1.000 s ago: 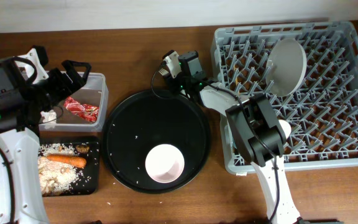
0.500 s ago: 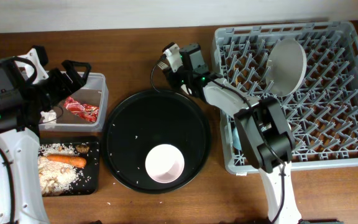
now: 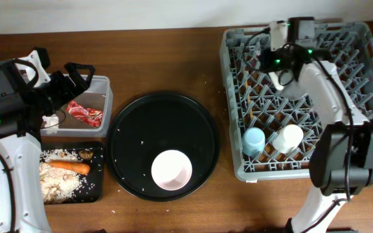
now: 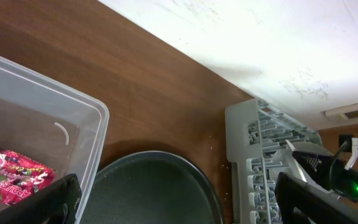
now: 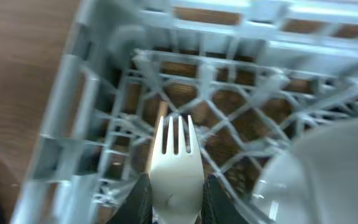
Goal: Sort waste into correct bins and load items into the dishwasher rack
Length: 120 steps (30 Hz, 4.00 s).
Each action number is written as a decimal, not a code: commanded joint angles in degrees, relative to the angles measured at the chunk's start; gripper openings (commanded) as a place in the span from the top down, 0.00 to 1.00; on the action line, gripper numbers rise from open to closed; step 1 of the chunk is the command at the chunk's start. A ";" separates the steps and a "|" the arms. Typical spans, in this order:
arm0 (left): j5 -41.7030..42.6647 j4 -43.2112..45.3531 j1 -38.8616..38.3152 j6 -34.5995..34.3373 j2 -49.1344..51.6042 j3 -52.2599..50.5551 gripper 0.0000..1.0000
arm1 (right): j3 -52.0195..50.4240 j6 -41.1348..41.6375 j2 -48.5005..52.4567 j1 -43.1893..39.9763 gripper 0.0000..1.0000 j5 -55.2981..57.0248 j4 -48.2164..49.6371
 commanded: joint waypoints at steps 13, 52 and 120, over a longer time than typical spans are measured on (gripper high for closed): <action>0.00 0.11 0.09 -0.35 -0.46 0.20 0.01 | 0.17 1.57 -1.27 -1.38 0.55 4.76 1.55; 0.02 0.11 0.09 -0.33 -0.46 0.20 0.01 | -27.36 2.45 -8.76 43.25 0.66 -4.11 -3.63; 0.02 0.09 0.09 -0.35 -0.46 0.20 0.01 | 1.22 -52.22 6.54 21.44 0.75 69.59 3.76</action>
